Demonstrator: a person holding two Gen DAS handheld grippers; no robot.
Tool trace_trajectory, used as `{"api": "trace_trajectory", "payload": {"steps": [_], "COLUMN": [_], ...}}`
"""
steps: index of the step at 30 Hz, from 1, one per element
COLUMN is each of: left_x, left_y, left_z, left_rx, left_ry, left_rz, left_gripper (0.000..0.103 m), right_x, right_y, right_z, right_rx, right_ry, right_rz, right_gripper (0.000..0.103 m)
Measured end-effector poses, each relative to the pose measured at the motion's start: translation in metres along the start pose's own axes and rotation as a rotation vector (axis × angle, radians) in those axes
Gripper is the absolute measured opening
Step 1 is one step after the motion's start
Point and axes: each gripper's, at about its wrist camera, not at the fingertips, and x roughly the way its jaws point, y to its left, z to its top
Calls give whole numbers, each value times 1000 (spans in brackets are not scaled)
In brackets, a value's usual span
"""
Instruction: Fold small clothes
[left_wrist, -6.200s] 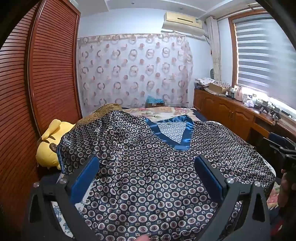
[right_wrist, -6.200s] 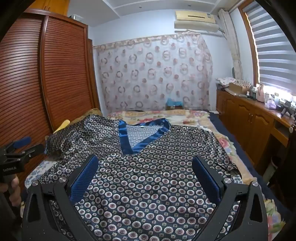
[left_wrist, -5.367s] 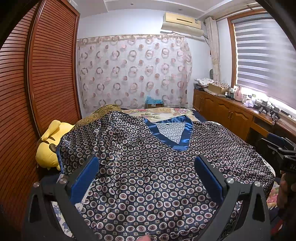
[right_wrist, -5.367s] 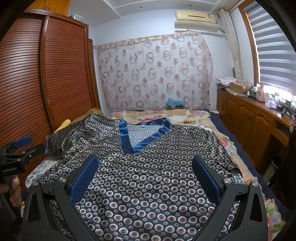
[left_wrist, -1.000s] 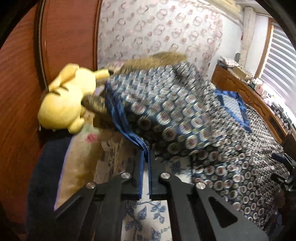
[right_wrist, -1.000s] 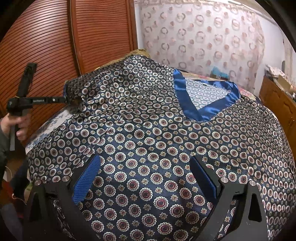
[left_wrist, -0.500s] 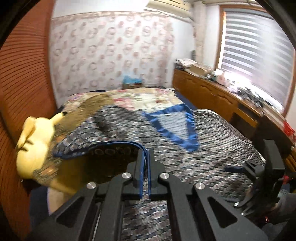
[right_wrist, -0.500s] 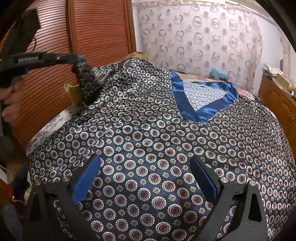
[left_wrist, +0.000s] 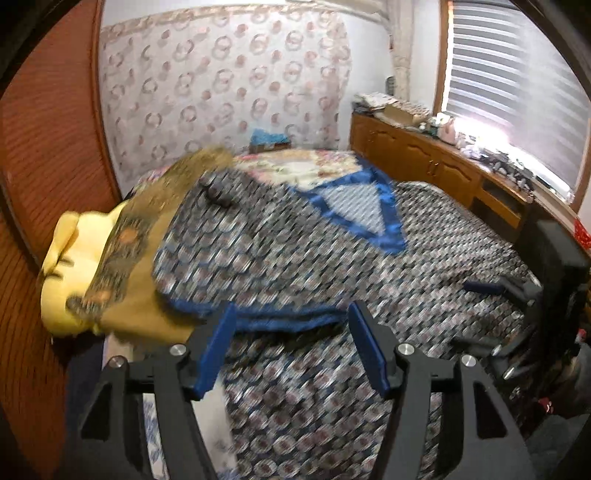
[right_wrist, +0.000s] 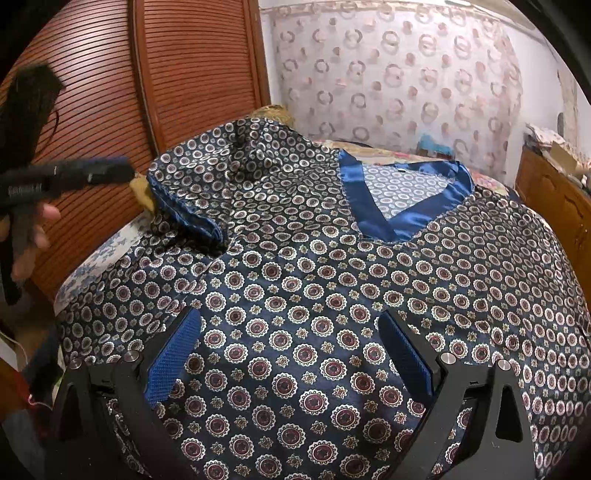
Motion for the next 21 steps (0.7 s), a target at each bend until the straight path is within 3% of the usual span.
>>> {"api": "trace_trajectory", "payload": {"steps": [6,9,13,21], "left_x": [16,17,23,50], "left_y": [31,42,45,52], "left_z": [-37,-50,-58,-68], "left_rx": [-63,-92,-90,-98], "left_ry": [61,66,64,133], "left_rz": [70,89,111,111], "left_gripper": [63,63,63,63], "right_x": [-4,-7,-6,25], "right_y": [1,2,12,41], "right_z": [2,7,29,92], "right_rx": [-8,-19,-58,-133], "right_ry": [1,-2,-24,-43], "right_rz": [12,34,62,187], "right_gripper": [98,93,87,73]}}
